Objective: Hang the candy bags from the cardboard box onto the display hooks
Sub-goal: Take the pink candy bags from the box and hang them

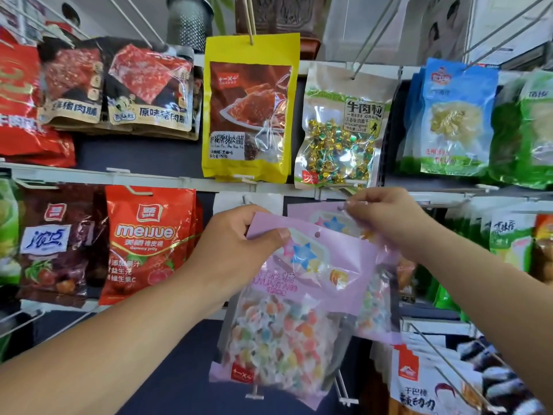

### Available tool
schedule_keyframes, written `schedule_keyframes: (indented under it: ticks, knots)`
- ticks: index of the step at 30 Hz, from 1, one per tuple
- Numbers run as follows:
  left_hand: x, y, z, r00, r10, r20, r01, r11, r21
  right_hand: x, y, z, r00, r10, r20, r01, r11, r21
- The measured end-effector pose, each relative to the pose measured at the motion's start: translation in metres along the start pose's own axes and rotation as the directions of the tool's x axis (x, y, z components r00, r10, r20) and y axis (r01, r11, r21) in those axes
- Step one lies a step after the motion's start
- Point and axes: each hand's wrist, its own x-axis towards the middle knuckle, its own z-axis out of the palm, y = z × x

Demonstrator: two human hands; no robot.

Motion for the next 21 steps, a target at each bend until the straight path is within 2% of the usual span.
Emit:
schedule_keyframes:
  ticks: [3, 5, 8, 10, 12, 15, 21]
  knots:
    - [0.006, 0.005, 0.007, 0.999, 0.012, 0.042, -0.012, 1.000, 0.016, 0.018, 0.010, 0.009, 0.997, -0.010, -0.079, 0.003, 0.996, -0.085]
    - [0.011, 0.008, 0.011, 0.999, 0.014, 0.048, -0.016, 0.999, 0.031, 0.025, 0.011, 0.008, 0.993, -0.040, -0.115, 0.016, 0.979, -0.202]
    - [0.019, 0.009, 0.016, 0.999, 0.031, 0.043, -0.033, 0.999, 0.040, 0.016, 0.005, -0.002, 0.950, -0.208, -0.235, 0.114, 0.926, -0.359]
    - [0.025, 0.009, 0.020, 0.998, 0.055, 0.040, -0.057, 0.997, 0.048, -0.004, -0.001, -0.010, 0.893, -0.338, -0.298, 0.241, 0.917, -0.317]
    - [0.030, 0.008, 0.027, 0.997, 0.076, 0.023, -0.077, 0.995, 0.058, -0.025, -0.009, -0.016, 0.911, -0.352, -0.217, 0.312, 0.929, -0.198]
    - [0.038, 0.007, 0.037, 0.997, 0.082, -0.010, -0.082, 0.996, 0.017, -0.039, -0.013, -0.020, 0.970, -0.234, 0.069, 0.239, 0.968, -0.071]
    - [0.053, 0.005, 0.047, 0.993, 0.110, -0.043, -0.111, 0.994, -0.024, -0.029, -0.004, -0.032, 0.993, -0.093, 0.068, 0.091, 0.995, 0.044]
